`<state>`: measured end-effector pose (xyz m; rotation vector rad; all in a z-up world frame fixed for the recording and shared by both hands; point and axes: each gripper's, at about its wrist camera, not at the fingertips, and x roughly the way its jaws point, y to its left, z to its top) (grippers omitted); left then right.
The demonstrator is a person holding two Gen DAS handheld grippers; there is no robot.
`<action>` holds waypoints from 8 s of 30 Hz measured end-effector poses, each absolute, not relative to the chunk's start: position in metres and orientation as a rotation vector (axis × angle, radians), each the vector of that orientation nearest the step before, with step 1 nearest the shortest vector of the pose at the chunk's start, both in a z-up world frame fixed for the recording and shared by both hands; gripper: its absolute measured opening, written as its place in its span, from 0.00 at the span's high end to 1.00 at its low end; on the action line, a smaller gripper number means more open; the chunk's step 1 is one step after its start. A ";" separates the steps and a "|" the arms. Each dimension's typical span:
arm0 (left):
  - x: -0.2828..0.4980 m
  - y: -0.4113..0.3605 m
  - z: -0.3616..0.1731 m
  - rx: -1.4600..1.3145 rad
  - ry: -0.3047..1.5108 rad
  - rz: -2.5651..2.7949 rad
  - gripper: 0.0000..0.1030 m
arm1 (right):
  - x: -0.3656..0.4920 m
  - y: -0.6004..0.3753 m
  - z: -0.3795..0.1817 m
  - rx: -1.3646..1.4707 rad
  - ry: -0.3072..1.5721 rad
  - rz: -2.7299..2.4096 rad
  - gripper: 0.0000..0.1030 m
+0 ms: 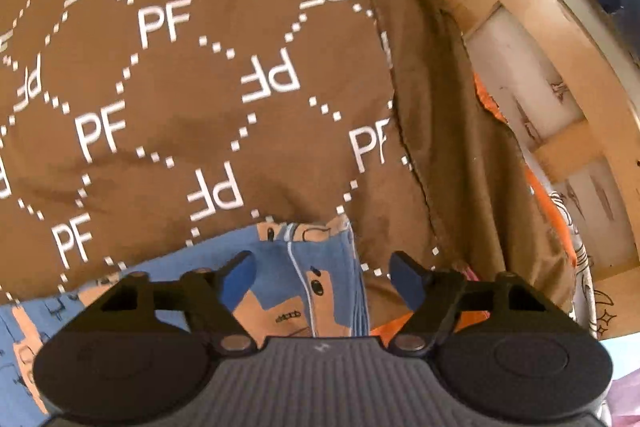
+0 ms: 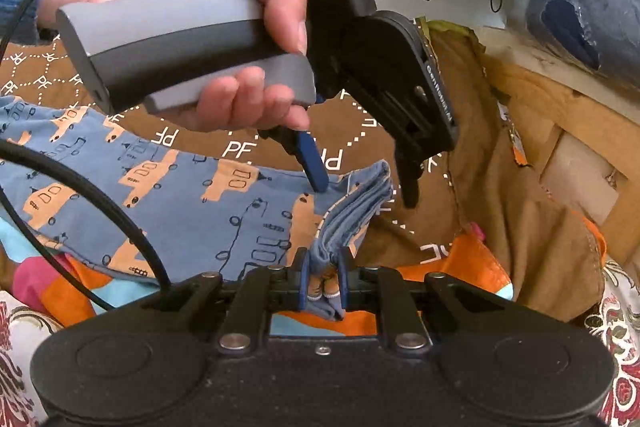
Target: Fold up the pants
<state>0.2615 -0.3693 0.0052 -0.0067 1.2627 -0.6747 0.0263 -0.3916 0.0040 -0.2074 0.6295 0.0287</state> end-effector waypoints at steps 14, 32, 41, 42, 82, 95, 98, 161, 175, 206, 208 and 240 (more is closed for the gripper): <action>0.260 -0.375 0.008 -0.002 1.234 -0.646 0.75 | 0.033 -0.400 0.004 -0.189 0.642 0.033 0.82; 0.251 -0.280 0.028 -0.271 1.209 -0.660 0.88 | 0.026 -0.396 0.010 -0.132 0.525 0.106 0.85; 0.233 -0.167 0.040 -0.367 1.126 -0.666 0.88 | 0.022 -0.302 0.023 -0.198 0.520 0.317 0.85; 0.231 -0.154 0.037 -0.374 1.121 -0.655 0.88 | 0.025 -0.293 0.023 -0.193 0.530 0.338 0.85; 0.224 -0.055 -0.035 -0.445 1.104 -0.546 0.49 | 0.028 -0.213 -0.022 -0.189 0.634 0.391 0.62; 0.219 -0.053 -0.028 -0.405 1.067 -0.545 0.91 | 0.024 -0.207 -0.012 -0.270 0.619 0.347 0.85; 0.217 -0.049 -0.023 -0.409 1.047 -0.555 0.91 | 0.025 -0.208 -0.008 -0.249 0.619 0.350 0.86; 0.079 0.009 -0.029 0.085 0.737 -0.069 0.07 | 0.072 -0.206 -0.026 -0.383 0.650 0.409 0.17; 0.046 0.127 0.017 -0.227 0.568 0.276 0.46 | 0.071 -0.192 -0.008 -0.295 0.533 0.483 0.10; 0.072 0.168 0.006 -0.346 0.584 0.286 0.73 | 0.120 -0.129 -0.014 -0.408 0.639 0.655 0.43; 0.074 0.166 0.009 -0.355 0.594 0.306 0.81 | 0.117 -0.127 -0.025 -0.408 0.640 0.643 0.42; 0.082 -0.143 0.009 0.195 0.619 -0.470 0.42 | 0.099 -0.329 0.023 -0.109 0.616 0.334 0.31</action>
